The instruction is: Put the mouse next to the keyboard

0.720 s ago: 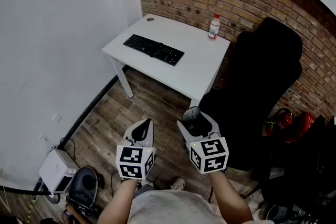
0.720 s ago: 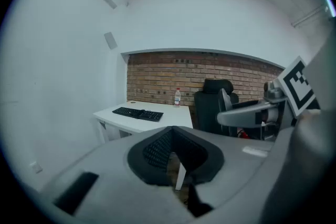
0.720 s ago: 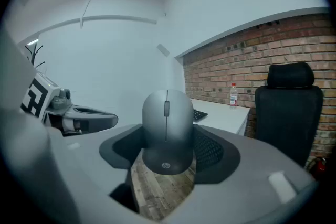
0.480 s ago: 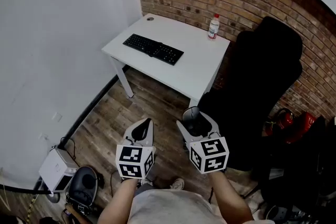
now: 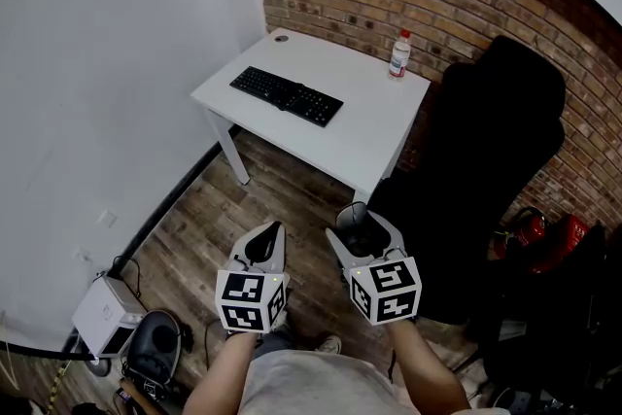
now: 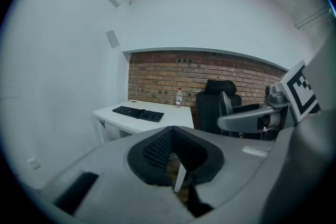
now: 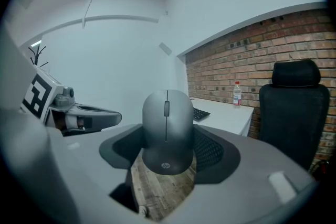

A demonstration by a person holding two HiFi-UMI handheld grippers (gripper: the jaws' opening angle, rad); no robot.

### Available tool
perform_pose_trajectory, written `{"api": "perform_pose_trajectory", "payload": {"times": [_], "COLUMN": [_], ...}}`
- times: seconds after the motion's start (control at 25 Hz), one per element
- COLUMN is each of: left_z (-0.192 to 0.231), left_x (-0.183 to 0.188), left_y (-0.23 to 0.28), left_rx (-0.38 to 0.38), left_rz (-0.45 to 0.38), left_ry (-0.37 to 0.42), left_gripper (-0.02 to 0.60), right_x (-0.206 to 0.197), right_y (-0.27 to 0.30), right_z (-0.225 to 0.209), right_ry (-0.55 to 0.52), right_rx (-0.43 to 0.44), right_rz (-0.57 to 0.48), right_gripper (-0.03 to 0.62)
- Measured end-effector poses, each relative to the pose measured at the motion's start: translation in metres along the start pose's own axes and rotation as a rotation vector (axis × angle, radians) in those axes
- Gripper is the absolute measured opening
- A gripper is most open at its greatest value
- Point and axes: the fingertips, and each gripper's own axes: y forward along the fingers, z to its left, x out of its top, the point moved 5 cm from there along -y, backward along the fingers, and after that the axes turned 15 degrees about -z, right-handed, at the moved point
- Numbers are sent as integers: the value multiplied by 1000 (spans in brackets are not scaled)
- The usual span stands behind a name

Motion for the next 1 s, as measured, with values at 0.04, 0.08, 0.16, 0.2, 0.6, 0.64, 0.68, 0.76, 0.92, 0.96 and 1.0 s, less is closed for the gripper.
{"api": "perform_pose_trajectory", "payload": {"times": [0.04,0.08,0.16,0.2,0.6,0.64,0.68,0.76,0.92,0.96,1.0], "left_z": [3,5,12,17,104,113,122,139,169,175,181], "left_x": [-1,-1,-2,-2,-4,-4,-3,-1,5,6,6], "left_y": [2,5,12,17,87,95,104,120,149,156,163], "left_rx": [0,0,-2,-3,-50,-60,-72,-95,-138,-150,-162], "left_rz": [1,2,4,6,11,15,18,20,20,20,22], "left_ry": [-3,-7,-12,-15,-44,-46,-46,-45,-43,-42,-42], "left_gripper": [-6,-6,-6,-6,-6,-6,-6,-6,-6,-6,-6], "right_x": [-1,-1,-2,-2,-9,-9,-9,-8,-7,-7,-7], "right_y": [3,7,18,24,126,138,149,169,205,213,221], "right_z": [0,0,-2,-3,0,1,1,2,3,3,2], "right_ry": [0,0,1,2,7,9,12,15,25,30,36], "right_rx": [1,1,0,0,-41,-49,-59,-79,-117,-128,-139], "right_rz": [3,6,10,12,37,41,44,49,55,57,59], "right_gripper": [298,298,299,298,298,299,298,298,298,298,298]}}
